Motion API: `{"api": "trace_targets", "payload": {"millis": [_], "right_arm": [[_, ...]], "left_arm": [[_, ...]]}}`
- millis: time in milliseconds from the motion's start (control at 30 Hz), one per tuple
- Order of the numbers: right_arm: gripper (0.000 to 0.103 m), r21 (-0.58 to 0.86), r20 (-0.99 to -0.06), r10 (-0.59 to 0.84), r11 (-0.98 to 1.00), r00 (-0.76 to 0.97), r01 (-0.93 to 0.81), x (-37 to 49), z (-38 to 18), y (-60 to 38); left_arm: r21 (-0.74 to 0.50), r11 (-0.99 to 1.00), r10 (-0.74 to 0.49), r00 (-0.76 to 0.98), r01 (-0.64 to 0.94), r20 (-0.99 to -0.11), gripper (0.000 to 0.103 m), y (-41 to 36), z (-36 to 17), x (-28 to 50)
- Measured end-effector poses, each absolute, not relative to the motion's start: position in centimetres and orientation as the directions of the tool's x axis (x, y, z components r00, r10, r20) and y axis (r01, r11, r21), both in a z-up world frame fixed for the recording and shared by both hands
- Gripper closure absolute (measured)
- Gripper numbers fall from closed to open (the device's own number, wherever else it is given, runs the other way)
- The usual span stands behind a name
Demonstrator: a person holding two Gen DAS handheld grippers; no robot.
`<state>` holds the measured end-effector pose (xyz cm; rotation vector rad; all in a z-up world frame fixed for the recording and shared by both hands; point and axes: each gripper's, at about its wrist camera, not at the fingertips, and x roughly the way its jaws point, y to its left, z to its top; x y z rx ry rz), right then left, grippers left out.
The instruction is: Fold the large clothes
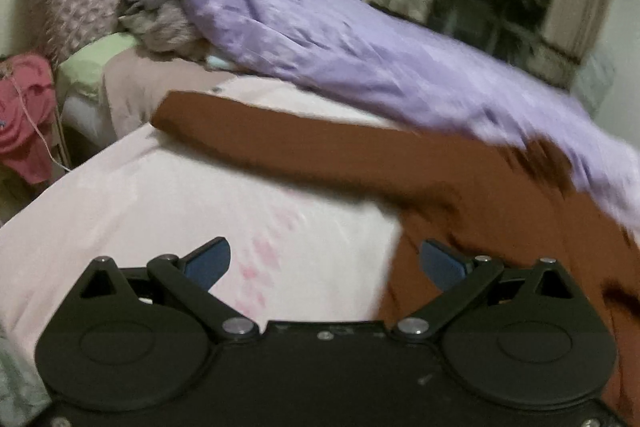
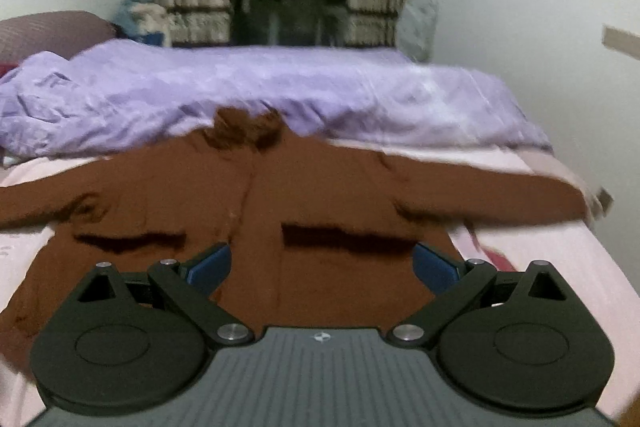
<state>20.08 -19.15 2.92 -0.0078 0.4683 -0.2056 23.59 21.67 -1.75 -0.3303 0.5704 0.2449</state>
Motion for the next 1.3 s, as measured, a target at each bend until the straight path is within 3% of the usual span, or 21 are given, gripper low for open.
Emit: {"api": "trace_targets", "payload": {"millis": [133, 267, 500, 600, 667, 800, 867, 933, 1133, 1300], "right_arm": [[0.000, -0.065, -0.478, -0.193, 0.981, 0.857, 0.185, 23.4, 2.4, -18.8], [0.000, -0.012, -0.529, -0.137, 0.988, 0.838, 0.154, 26.0, 1.0, -18.7], [0.000, -0.003, -0.600, -0.135, 0.986, 0.788, 0.167, 29.0, -1.4, -18.8], [0.000, -0.012, -0.615, -0.137, 0.986, 0.777, 0.164, 29.8, -2.1, -18.7], [0.000, -0.020, -0.619, -0.140, 0.986, 0.773, 0.163, 30.1, -2.4, -18.7], [0.000, -0.020, -0.634, -0.138, 0.987, 0.761, 0.162, 31.0, -3.1, -18.8], [0.000, -0.017, -0.641, -0.133, 0.987, 0.756, 0.160, 31.1, -3.3, -18.9], [0.000, -0.016, -0.644, -0.130, 0.988, 0.754, 0.157, 31.3, -3.5, -19.0], [0.000, 0.007, -0.641, -0.112, 0.988, 0.759, 0.152, 31.3, -3.2, -19.6], [0.000, 0.035, -0.625, -0.088, 0.989, 0.776, 0.140, 30.7, -2.6, -20.4]], "left_arm": [[-0.342, 0.830, 0.210, 0.814, -0.441, -0.541, 0.003, 28.2, -3.0, 28.2], [-0.483, 0.681, 0.218, 0.782, -0.550, -0.584, 0.004, 34.5, -4.9, 32.4], [-0.570, 0.533, 0.255, 0.761, -0.625, -0.596, 0.007, 40.5, -7.8, 36.8], [-0.580, 0.501, 0.265, 0.752, -0.642, -0.603, 0.022, 41.9, -8.6, 37.9], [-0.574, 0.498, 0.263, 0.744, -0.650, -0.614, 0.056, 42.1, -9.1, 38.7], [-0.580, 0.473, 0.254, 0.734, -0.663, -0.630, 0.063, 42.9, -9.8, 40.2], [-0.581, 0.486, 0.255, 0.742, -0.653, -0.620, 0.082, 42.8, -9.6, 40.6], [-0.599, 0.505, 0.235, 0.767, -0.621, -0.597, 0.094, 42.2, -8.8, 40.8], [-0.674, 0.610, 0.126, 0.890, -0.417, -0.437, 0.095, 37.0, -3.1, 40.7], [-0.674, 0.723, -0.078, 0.952, -0.152, -0.298, 0.095, 27.8, 2.6, 41.4]]}}
